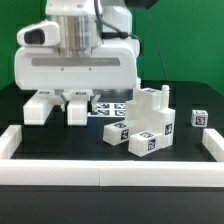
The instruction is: Assemble chair
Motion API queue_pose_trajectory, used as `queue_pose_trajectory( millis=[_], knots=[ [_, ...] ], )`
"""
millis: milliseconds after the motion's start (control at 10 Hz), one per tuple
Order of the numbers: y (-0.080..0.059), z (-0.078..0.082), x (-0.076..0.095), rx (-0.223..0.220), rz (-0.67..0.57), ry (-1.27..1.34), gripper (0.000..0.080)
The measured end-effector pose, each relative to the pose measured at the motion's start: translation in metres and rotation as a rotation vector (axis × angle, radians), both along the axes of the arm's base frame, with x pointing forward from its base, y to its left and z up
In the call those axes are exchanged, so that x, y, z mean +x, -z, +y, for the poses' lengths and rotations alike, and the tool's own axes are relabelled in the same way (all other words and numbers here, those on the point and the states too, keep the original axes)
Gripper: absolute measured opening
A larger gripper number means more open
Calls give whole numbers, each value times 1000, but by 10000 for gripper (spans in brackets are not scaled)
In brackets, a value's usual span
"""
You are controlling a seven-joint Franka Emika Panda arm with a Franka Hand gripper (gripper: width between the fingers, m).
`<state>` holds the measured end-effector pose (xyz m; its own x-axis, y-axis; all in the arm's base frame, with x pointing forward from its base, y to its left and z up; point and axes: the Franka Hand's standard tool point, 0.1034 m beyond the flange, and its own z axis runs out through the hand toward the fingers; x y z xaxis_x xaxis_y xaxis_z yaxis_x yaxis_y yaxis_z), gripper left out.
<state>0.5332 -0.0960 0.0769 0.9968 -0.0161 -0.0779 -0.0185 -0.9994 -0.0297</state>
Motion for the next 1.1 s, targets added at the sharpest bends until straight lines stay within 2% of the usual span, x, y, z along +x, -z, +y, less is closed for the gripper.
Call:
queue_pose_trajectory(
  millis=[100, 300, 700, 800, 1100],
  knots=[
    [-9, -3, 2, 8, 5, 1, 288],
    [-17, -2, 6, 11, -3, -1, 288],
    [-12, -1, 5, 11, 6, 22, 288],
    [-12, -5, 3, 5, 14, 120, 288],
    [-22, 2, -3, -4, 18, 366, 288]
  ],
)
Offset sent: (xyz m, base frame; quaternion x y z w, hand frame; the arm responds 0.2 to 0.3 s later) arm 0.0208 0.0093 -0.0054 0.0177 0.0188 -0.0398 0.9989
